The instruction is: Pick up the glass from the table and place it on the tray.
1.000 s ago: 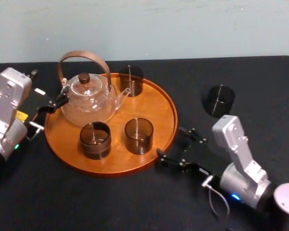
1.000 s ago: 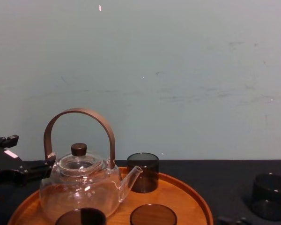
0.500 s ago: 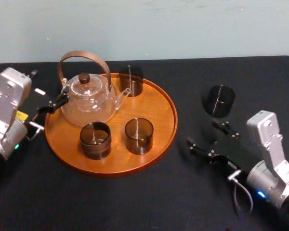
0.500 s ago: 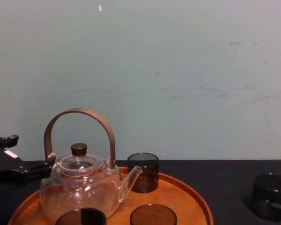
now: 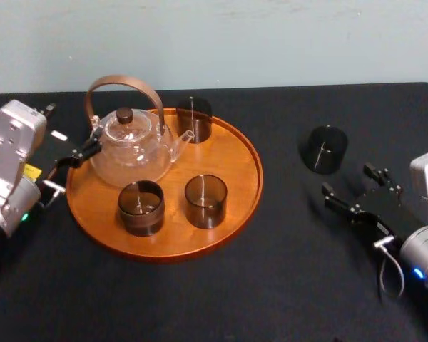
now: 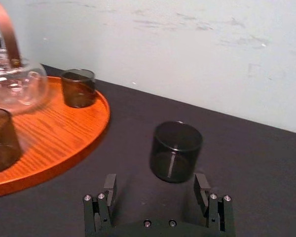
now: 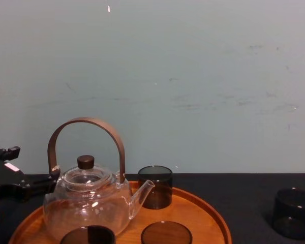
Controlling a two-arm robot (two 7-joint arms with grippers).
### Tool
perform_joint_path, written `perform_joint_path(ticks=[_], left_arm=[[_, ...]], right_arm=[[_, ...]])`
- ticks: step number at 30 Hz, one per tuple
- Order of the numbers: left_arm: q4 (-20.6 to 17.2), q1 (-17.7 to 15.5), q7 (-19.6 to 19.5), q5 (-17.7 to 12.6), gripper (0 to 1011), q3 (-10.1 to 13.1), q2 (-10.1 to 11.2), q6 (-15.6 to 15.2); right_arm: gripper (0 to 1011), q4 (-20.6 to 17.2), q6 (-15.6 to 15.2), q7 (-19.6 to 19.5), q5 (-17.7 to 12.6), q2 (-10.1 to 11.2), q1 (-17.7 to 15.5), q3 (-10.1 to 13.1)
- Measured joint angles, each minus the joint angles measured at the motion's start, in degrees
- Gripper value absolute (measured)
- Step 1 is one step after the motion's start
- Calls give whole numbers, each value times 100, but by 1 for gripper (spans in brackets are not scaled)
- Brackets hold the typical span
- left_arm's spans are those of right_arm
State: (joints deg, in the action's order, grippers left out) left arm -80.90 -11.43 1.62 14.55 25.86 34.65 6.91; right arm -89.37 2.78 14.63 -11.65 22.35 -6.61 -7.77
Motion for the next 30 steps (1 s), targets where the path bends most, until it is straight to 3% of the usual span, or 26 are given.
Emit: perform_joint_path(ticks=[13,30], left_arm=[[0,0,0,0,1001,0,0,0],[0,0,0,0,1001,0,0,0]], right_arm=[[1002,546,-73,71,102,-145,453,136],[1002,1279,75,312,278,-309,1224,-141]])
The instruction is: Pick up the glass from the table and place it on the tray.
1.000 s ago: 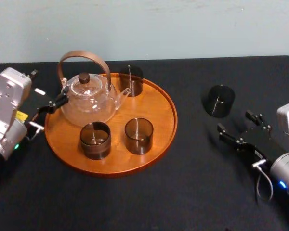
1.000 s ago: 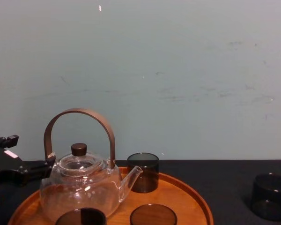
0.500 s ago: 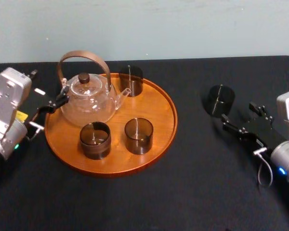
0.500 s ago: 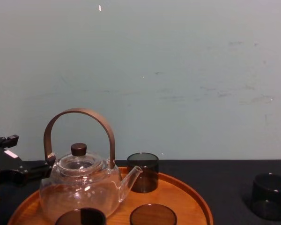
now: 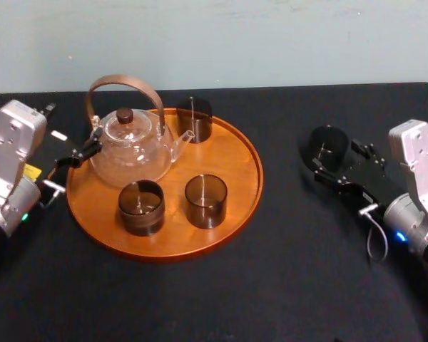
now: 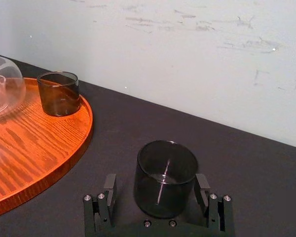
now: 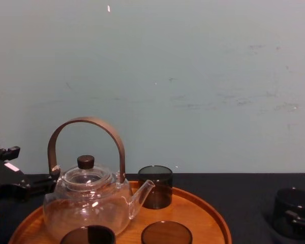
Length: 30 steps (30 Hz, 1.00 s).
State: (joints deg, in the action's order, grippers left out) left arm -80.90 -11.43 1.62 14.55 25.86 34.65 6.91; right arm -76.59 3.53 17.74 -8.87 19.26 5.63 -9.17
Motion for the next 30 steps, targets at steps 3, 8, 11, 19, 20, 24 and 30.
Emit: perform_joint_path(ticks=[3,8,11,19,20,24,30], left_arm=[[0,0,0,0,1001,0,0,0],[0,0,0,0,1001,0,0,0],[0,0,0,0,1001,0,0,0],[0,0,0,0,1001,0,0,0],[0,0,0,0,1001,0,0,0],[0,0,0,0,1001,0,0,0],[0,0,0,0,1001,0,0,0]], right_arm=[[1002,128,26,18,2,-24,83,-21],[1002,262,43,34,1,-46,176,-34],[1003,315,50,41,-1,-55,213,-40],[1002,347,38,42,-14,-74,252,-59],[1002,355,36,43,-17,-76,260,-61],[1002,413,34,52,-24,-86,311,-73],[1002,621,48,91,-44,-118,485,-98]])
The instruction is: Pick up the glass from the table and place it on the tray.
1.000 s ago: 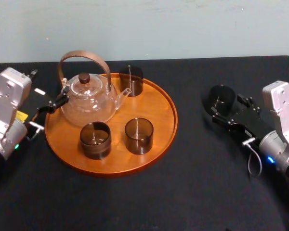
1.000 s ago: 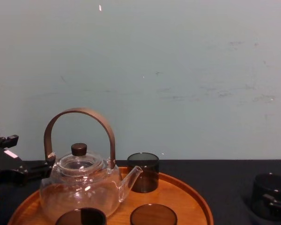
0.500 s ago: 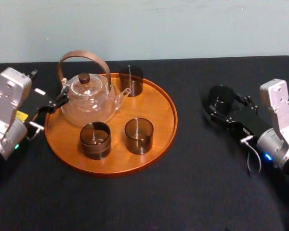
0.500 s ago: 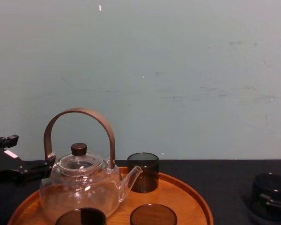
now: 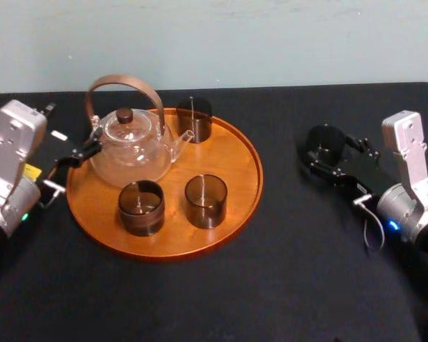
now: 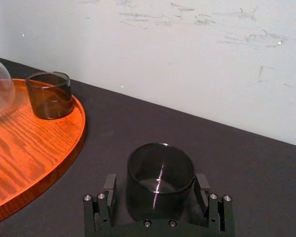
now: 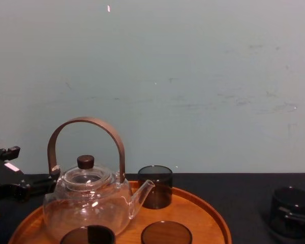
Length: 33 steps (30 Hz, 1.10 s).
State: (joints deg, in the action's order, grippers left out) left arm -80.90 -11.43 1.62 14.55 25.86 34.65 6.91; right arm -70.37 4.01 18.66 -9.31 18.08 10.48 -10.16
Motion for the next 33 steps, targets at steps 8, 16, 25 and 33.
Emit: perform_joint_path(ticks=[8,16,25,33], left_arm=[[0,0,0,0,1001,0,0,0],[0,0,0,0,1001,0,0,0],[0,0,0,0,1001,0,0,0],[0,0,0,0,1001,0,0,0]], right_arm=[[1002,320,25,4,-29,-34,210,11],[1002,717,181,101,-70,-76,424,3],[1002,1040,381,280,-146,-101,637,-40],[1003,1271,457,337,-138,-101,810,-97]])
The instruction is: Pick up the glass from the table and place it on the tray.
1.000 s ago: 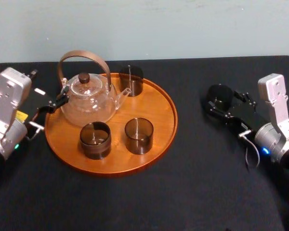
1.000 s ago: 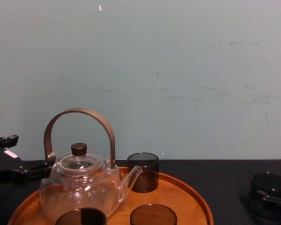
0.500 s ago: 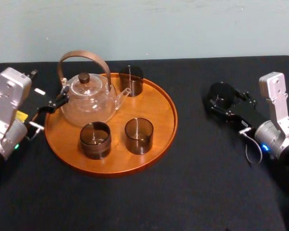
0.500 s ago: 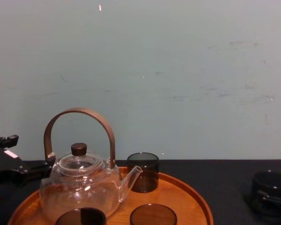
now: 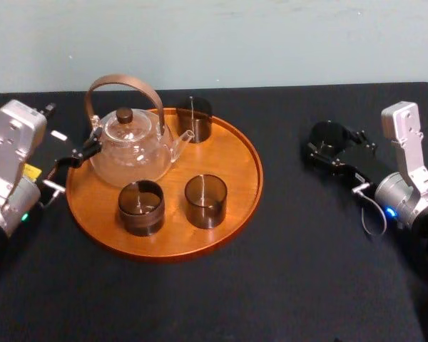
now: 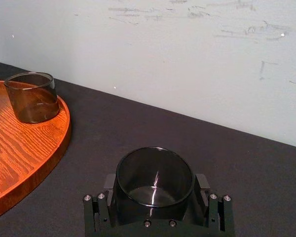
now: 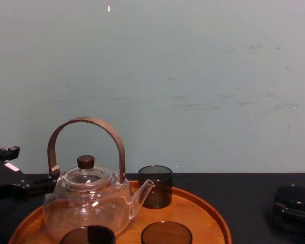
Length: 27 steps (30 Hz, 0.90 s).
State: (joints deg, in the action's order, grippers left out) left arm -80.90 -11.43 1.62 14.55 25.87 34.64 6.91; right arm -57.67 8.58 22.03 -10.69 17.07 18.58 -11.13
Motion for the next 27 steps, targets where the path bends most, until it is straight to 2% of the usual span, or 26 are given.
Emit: perform_joint_path(ticks=[27], left_arm=[[0,0,0,0,1001,0,0,0]], right_arm=[[1003,-1,3,-3,12,3,4,-2]])
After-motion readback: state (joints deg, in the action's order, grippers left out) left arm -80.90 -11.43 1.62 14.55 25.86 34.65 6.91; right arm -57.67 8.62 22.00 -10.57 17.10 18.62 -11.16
